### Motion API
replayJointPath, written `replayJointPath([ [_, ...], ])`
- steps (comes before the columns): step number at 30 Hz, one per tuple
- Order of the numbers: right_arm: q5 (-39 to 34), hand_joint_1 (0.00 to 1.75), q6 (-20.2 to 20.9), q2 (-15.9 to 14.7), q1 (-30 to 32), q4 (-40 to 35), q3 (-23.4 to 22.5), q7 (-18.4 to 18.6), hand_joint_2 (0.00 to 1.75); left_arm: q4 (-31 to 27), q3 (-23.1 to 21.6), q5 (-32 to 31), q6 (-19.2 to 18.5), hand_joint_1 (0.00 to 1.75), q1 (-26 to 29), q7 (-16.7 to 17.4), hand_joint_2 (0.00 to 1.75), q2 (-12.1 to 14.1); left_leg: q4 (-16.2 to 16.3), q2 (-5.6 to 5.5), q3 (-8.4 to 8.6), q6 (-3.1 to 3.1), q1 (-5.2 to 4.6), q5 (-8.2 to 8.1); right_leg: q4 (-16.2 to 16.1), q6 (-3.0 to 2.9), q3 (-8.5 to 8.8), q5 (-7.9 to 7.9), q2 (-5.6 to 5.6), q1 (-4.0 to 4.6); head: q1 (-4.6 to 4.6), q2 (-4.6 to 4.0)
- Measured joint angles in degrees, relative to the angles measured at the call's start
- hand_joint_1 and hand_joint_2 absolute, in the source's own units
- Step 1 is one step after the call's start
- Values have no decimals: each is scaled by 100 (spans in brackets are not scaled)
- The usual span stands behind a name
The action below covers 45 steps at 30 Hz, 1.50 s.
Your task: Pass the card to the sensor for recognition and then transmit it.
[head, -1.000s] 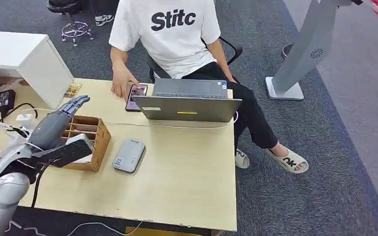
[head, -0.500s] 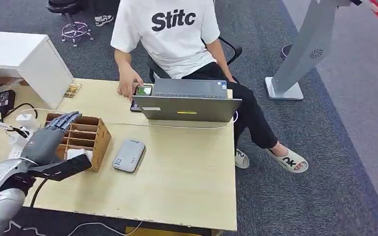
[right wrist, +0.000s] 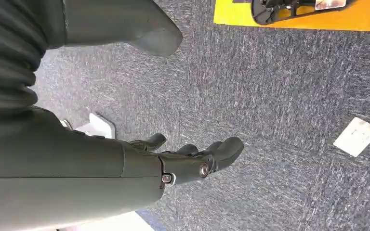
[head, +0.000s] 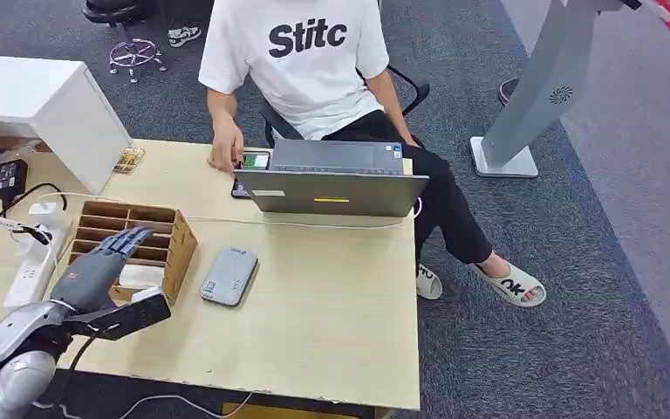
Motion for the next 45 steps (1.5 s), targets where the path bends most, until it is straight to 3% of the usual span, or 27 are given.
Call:
replayJointPath([
  [13, 9, 0, 17, 0, 0, 0, 0, -2, 175, 341, -92, -164, 59, 0, 32, 52, 175, -61, 0, 0, 0, 0, 0, 0, 0, 0, 0, 0, 0, 0, 0, 0],
  [19, 20, 0, 9, 0, -1, 0, -7, 0, 175, 424, -92, -776, 391, 0, 33, 297, 175, -162, 0, -1, 0, 0, 0, 0, 0, 0, 1, 0, -1, 0, 0, 0],
  [26, 33, 0, 2, 0, -1, 0, -20, 9, 175, 507, -90, -1124, 511, 0, 32, 382, 175, -304, 0, -1, 0, 0, 0, 0, 0, 0, 1, 0, -1, 0, 0, 0],
  [35, 55, 0, 31, 0, -1, -2, -70, 26, 175, 540, -74, -1436, 514, 0, 1, 466, 175, -422, 0, -1, 0, 0, 0, 0, 0, 0, 1, 0, -1, 0, 0, 0],
  [45, 44, 0, 37, 0, -1, 0, -125, 15, 175, 592, -35, -1434, 428, 0, -3, 448, 175, -378, 0, -1, 0, 0, 0, 0, 1, 0, 1, 0, -1, 0, 0, 0],
])
